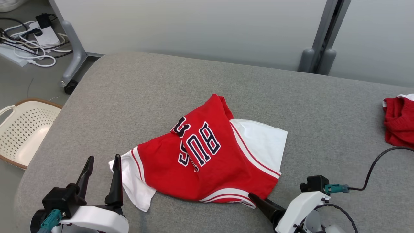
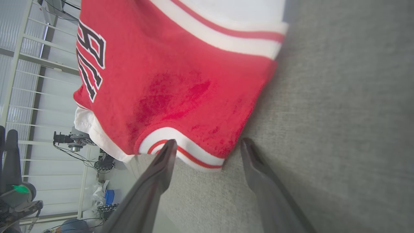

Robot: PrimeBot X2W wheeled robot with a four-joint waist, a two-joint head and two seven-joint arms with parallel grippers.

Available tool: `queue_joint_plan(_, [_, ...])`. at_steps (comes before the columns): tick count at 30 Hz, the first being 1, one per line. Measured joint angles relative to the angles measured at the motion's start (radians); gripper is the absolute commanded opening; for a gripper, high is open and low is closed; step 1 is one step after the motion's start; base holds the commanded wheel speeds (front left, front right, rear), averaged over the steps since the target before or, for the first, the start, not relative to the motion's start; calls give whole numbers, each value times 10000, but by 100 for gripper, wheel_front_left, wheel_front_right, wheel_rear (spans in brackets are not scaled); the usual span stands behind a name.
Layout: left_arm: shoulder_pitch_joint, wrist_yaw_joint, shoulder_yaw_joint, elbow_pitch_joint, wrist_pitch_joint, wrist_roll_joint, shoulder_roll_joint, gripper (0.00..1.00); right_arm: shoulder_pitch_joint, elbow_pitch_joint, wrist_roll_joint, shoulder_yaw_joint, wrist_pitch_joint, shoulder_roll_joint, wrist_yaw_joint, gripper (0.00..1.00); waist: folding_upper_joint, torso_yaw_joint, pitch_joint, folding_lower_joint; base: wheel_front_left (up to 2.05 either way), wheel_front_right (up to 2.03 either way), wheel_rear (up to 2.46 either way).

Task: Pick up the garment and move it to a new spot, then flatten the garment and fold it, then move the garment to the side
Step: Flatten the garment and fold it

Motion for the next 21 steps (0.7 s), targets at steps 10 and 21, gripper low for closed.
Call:
queue_joint_plan(10, [-23,-40,12,196,-105,-98,-10,100,-823,573,341,648,-1191,10,-2,0,0,271,85,0,0,0,0])
queue_joint_plan(21, [-33,-88,-12,255,-130,-186,61,100,-1199,150,-176,1039,-1137,-119,-2,0,0,-376,-5,0,0,0,0])
